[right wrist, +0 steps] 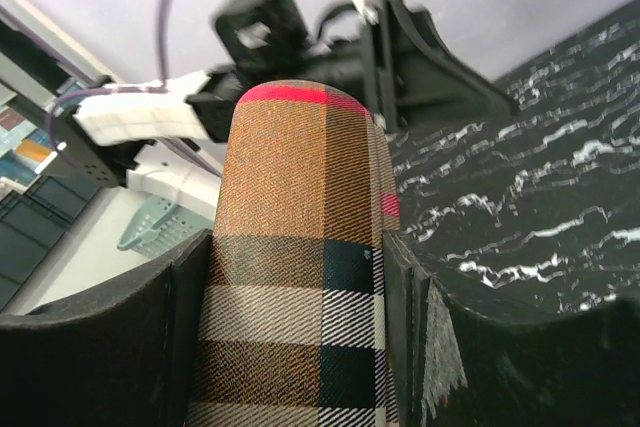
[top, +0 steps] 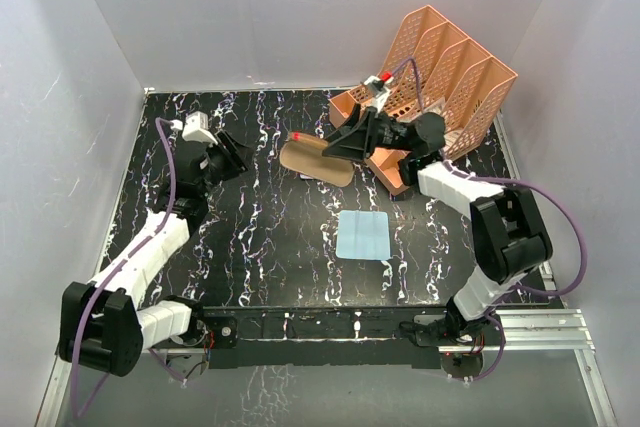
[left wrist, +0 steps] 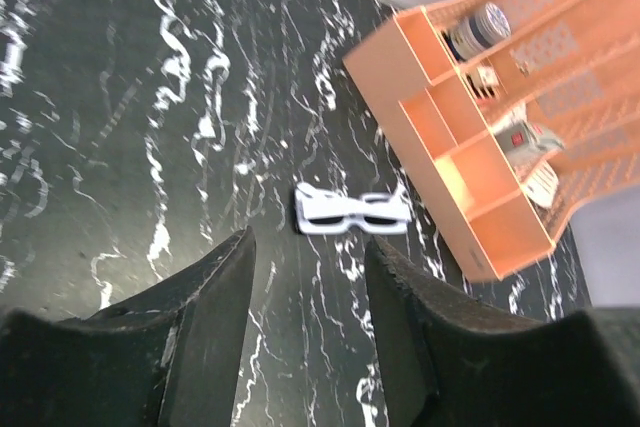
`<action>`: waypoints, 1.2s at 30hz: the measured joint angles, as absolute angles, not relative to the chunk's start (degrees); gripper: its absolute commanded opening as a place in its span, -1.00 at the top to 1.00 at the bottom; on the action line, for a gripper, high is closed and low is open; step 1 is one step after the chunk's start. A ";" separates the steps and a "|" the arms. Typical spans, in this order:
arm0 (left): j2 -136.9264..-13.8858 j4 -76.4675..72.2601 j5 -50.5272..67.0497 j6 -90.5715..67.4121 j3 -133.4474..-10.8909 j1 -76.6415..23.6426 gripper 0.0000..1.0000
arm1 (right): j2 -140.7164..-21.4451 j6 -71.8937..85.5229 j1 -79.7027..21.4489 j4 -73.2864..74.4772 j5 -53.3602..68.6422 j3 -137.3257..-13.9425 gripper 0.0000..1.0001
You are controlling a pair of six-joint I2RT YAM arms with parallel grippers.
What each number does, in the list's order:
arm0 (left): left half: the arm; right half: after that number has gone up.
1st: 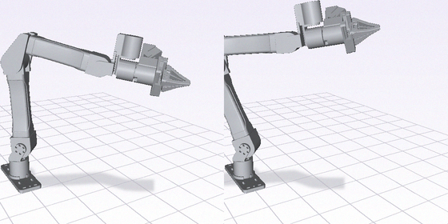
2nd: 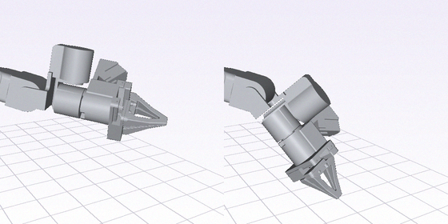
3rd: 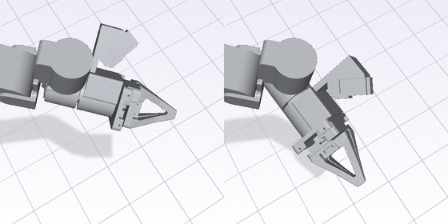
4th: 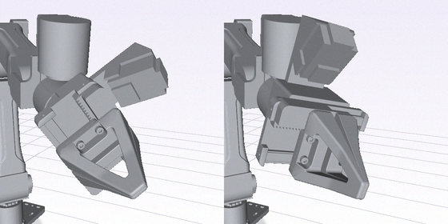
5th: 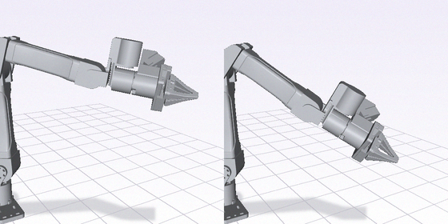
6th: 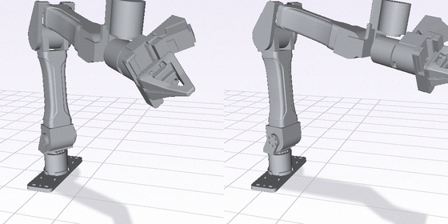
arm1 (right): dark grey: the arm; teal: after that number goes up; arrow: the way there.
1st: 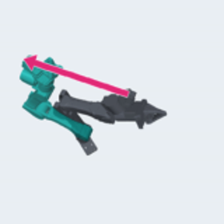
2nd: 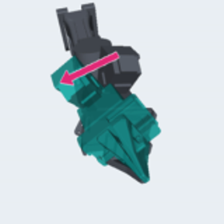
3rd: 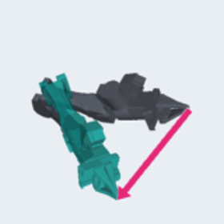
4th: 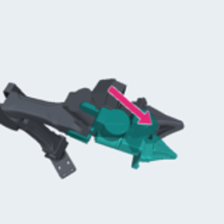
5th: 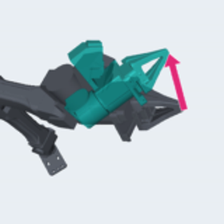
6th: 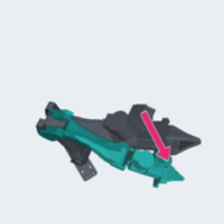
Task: Organize the sunglasses
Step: Place the sunglasses case at the center of the board.
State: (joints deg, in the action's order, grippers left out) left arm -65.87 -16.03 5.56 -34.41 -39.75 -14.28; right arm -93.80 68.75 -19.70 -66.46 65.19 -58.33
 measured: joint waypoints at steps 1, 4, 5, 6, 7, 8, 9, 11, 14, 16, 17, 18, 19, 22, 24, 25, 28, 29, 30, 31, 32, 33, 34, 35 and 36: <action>-65.49 -14.92 3.92 -34.09 -40.91 -14.20 0.00 | -94.61 66.54 -20.34 -63.96 65.04 -58.54 1.00; -65.10 -11.79 0.16 -33.74 -42.65 -13.80 -0.08 | -97.73 59.40 -22.50 -55.40 64.55 -60.45 1.00; -64.93 -10.74 -0.84 -33.67 -42.65 -13.56 -0.15 | -98.98 56.95 -23.33 -52.25 64.20 -61.25 1.00; -64.73 -9.43 -1.65 -33.69 -42.63 -13.26 -0.18 | -100.29 54.83 -24.05 -49.60 63.96 -61.98 1.00; -64.53 -8.45 -2.17 -33.74 -42.61 -12.88 -0.18 | -101.62 52.82 -24.71 -47.27 63.79 -62.70 1.00; -64.10 -7.62 -2.52 -34.06 -42.46 -12.27 -0.19 | -102.80 51.31 -25.23 -45.30 63.53 -63.26 1.00; -63.46 -6.94 -2.66 -34.26 -42.26 -11.49 -0.19 | -104.29 49.52 -25.89 -43.03 63.46 -63.99 1.00; -61.95 -5.85 -2.66 -34.72 -42.13 -9.93 -0.21 | -107.28 45.93 -27.16 -38.24 62.89 -65.87 1.00; -59.72 -5.45 -2.55 -35.29 -42.13 -8.25 -0.22 | -111.81 40.23 -29.26 -30.24 61.67 -69.54 1.00; -58.85 -5.41 -2.35 -35.42 -42.13 -7.68 -0.22 | -114.32 37.50 -30.50 -26.65 61.01 -71.59 1.00; -58.63 -5.30 -2.26 -35.46 -42.13 -7.53 -0.22 | -115.31 36.64 -31.05 -25.50 60.75 -72.27 1.00; -58.48 -5.10 -2.13 -35.55 -42.13 -7.35 -0.22 | -116.38 35.79 -31.66 -24.08 60.55 -73.01 1.00; -58.37 -4.86 -2.02 -35.57 -42.13 -7.11 -0.22 | -117.56 34.83 -32.29 -22.85 60.42 -73.95 1.00; -58.11 -4.40 -1.43 -35.62 -42.09 -6.61 -0.22 | -120.36 32.51 -33.74 -19.46 59.79 -76.42 1.00; -57.82 -4.21 -0.84 -35.66 -42.00 -6.17 -0.22 | -122.19 30.79 -34.65 -16.99 59.61 -78.35 1.00; -57.67 -4.21 -0.60 -35.77 -41.89 -6.02 -0.22 | -123.11 29.98 -35.07 -16.03 59.48 -79.31 1.00; -57.41 -4.32 0.34 -35.99 -41.19 -5.67 -0.22 | -125.14 28.38 -35.77 -13.47 59.22 -81.25 1.00; -57.41 -4.23 0.60 -36.03 -40.97 -5.67 -0.22 | -125.82 28.03 -35.88 -13.08 59.18 -81.78 1.00; -57.41 -4.27 0.93 -36.07 -40.60 -5.58 -0.22 | -126.52 27.66 -35.90 -12.67 59.09 -82.35 1.00; -57.41 -4.23 1.19 -36.16 -40.32 -5.56 -0.22 | -127.09 27.29 -35.90 -12.25 58.96 -82.74 1.00; -57.45 -4.21 1.50 -36.23 -40.14 -5.56 -0.22 | -127.50 27.18 -35.90 -12.01 58.83 -82.85 1.00; -57.45 -4.21 1.76 -36.25 -40.05 -5.52 -0.22 | -127.94 26.98 -35.90 -11.68 58.81 -82.98 1.00; -57.45 -4.25 2.13 -36.32 -40.03 -5.45 -0.22 | -128.42 27.00 -35.90 -11.33 58.83 -83.15 1.00; -57.45 -4.32 2.28 -36.42 -40.03 -5.41 -0.22 | -128.77 27.03 -35.90 -11.25 58.89 -83.40 0.99; -57.45 -4.36 2.50 -36.47 -40.03 -5.34 -0.22 | -129.14 27.07 -35.90 -11.00 59.13 -83.83 0.99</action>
